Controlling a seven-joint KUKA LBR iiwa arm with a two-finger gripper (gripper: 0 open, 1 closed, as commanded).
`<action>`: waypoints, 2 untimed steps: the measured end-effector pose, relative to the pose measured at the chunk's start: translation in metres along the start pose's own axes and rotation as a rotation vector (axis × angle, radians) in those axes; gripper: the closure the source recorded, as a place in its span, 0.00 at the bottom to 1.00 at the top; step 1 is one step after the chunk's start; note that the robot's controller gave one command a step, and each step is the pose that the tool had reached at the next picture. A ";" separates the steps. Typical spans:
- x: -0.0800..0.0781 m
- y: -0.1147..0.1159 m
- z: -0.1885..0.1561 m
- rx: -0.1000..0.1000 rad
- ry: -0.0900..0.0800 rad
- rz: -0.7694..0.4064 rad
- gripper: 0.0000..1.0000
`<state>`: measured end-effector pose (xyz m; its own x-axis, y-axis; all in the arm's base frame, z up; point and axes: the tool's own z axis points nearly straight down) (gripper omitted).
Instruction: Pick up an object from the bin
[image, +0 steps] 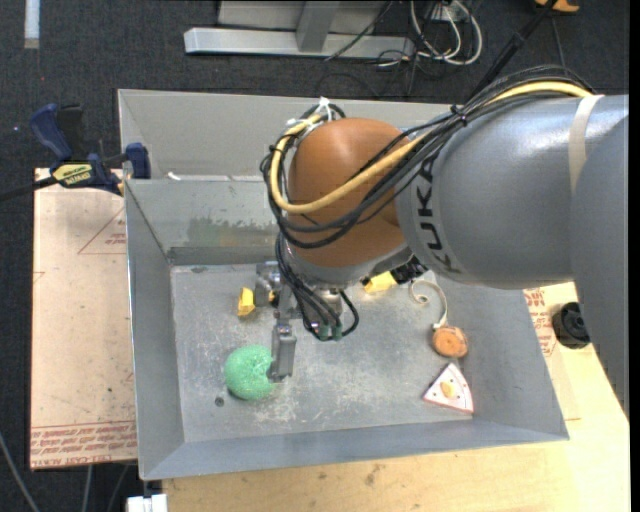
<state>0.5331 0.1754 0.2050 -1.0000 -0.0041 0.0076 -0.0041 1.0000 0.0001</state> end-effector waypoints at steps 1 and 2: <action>-0.002 -0.001 -0.005 -0.001 -0.008 0.004 0.00; -0.001 0.000 -0.001 -0.003 -0.013 -0.004 0.00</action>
Offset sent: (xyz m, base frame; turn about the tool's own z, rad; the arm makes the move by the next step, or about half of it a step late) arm -0.0351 0.0113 -0.0916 -0.1574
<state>0.5340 0.1750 0.2063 -1.0000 -0.0078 -0.0056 -0.0078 1.0000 0.0031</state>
